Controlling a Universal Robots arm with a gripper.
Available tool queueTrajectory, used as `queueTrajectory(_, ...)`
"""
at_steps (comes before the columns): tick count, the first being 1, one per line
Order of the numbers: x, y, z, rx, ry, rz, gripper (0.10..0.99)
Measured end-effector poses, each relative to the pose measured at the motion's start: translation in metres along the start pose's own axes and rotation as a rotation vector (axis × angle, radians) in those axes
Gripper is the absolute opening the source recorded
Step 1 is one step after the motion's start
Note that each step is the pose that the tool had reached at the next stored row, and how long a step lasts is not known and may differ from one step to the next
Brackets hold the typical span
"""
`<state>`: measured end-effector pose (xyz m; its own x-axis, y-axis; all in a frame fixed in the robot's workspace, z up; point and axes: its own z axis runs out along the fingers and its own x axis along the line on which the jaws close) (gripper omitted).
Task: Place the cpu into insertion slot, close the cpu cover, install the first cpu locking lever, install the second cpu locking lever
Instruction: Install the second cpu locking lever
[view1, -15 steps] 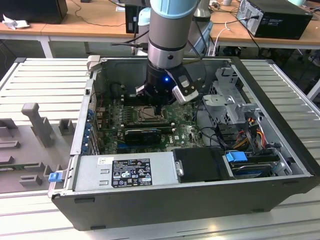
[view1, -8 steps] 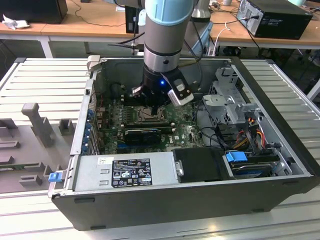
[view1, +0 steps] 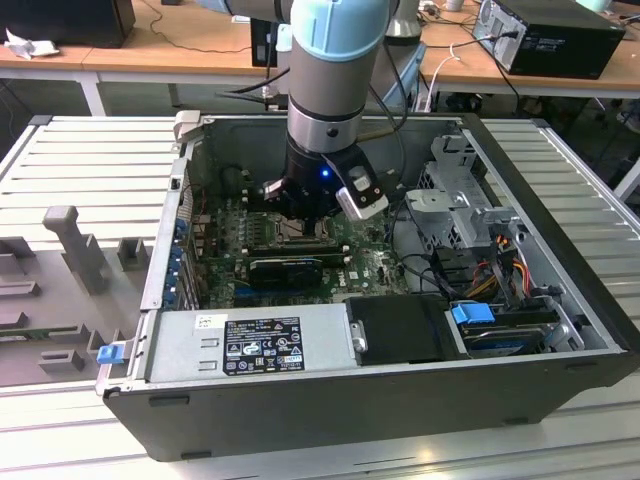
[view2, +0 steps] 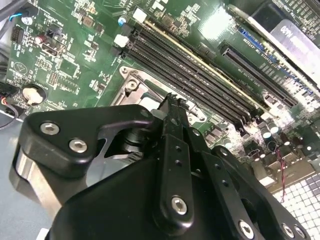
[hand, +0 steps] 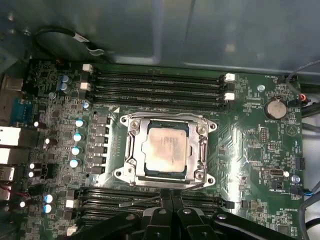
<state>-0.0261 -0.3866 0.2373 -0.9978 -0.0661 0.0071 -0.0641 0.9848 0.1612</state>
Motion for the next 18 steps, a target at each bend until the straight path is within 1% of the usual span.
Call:
queueTrajectory(4,0.0014,-0.0009,0.001,0.0,0.0,0.0,0.106)
queueTrajectory(7,0.0025,-0.0013,0.0038,0.0,0.0003,0.0,0.106)
queueTrajectory(9,0.0031,-0.0022,0.0093,0.0,0.0013,0.0,0.106)
queueTrajectory(10,0.0034,-0.0028,0.0134,-0.001,0.0019,0.0,0.106)
queueTrajectory(11,0.0039,-0.0031,0.0146,-0.002,0.002,0.0,0.106)
queueTrajectory(12,0.0052,-0.0035,0.0154,-0.008,0.0016,0.0,0.106)
queueTrajectory(13,0.0079,-0.0039,0.0157,-0.017,0.001,0.0,0.106)
queueTrajectory(14,0.0121,-0.0046,0.0158,-0.03,0.0001,0.0,0.106)
queueTrajectory(15,0.0157,-0.0071,0.0159,-0.046,-0.001,-0.001,0.106)
queueTrajectory(16,0.0171,-0.0083,0.0159,-0.056,-0.0016,-0.001,0.106)
queueTrajectory(17,0.0194,-0.0099,0.016,-0.069,-0.0024,-0.001,0.106)
queueTrajectory(18,0.0239,-0.0116,0.0161,-0.081,-0.0031,-0.002,0.106)
